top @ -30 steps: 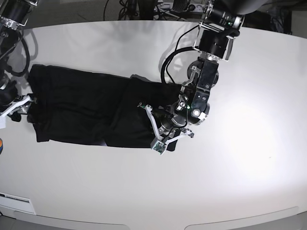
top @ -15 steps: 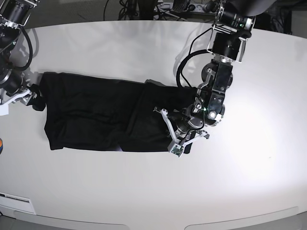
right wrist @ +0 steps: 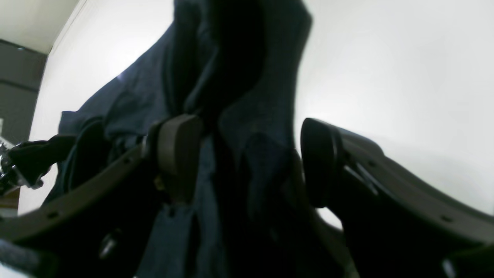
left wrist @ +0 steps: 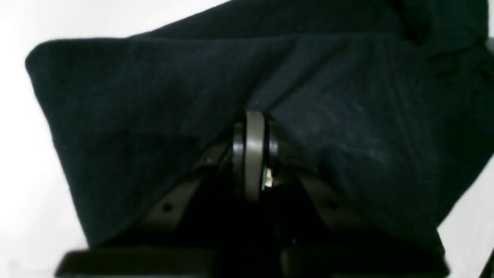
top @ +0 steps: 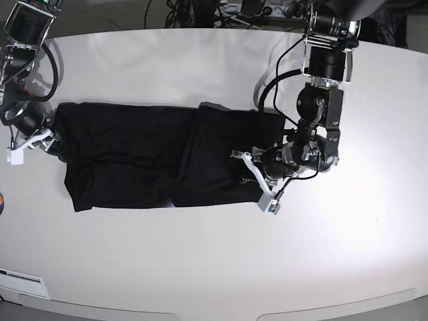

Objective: Fold the T-shirt properly
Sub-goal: 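Press the folded end flat with the left gripper and release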

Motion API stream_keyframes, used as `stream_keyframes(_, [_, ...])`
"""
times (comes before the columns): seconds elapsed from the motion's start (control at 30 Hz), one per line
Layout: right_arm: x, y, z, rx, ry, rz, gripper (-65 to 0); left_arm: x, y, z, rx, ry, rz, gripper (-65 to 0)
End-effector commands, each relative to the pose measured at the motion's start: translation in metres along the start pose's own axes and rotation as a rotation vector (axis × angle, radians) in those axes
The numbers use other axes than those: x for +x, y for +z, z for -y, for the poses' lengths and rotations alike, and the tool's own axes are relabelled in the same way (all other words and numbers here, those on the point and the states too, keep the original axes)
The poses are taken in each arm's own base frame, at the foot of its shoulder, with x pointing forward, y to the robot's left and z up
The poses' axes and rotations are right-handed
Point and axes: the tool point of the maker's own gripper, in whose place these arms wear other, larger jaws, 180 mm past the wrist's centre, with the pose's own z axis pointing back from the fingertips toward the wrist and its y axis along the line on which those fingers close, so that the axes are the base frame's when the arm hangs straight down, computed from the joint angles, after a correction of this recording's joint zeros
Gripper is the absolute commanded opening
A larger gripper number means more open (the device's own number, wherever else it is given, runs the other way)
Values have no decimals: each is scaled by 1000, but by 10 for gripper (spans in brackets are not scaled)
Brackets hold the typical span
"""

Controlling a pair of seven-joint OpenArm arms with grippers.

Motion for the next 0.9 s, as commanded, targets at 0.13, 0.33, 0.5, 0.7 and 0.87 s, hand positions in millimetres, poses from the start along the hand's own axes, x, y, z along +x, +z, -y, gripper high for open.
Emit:
stream_keyframes(0.13, [-17,-14,-15,39,35,-106,-221,-42,10,-28,77,11,-178,-650])
stream_keyframes(0.33, [-23,-27,-35,104,50,-131,-221,-46,16,-38,98,9,-191,-650])
stream_keyframes(0.5, [-25,-35,-48,147,53,-118,-221,-46,17,-39,95,11,-189,-650])
stream_keyframes(0.7, [-33,-43,-52,147,72,-133,-222,-45,17,-38,89,6,-184,-650])
stream_keyframes(0.87, [-30,-43,-53,147,77,-133,-502,-37,15,-28,34,6,-147,-650])
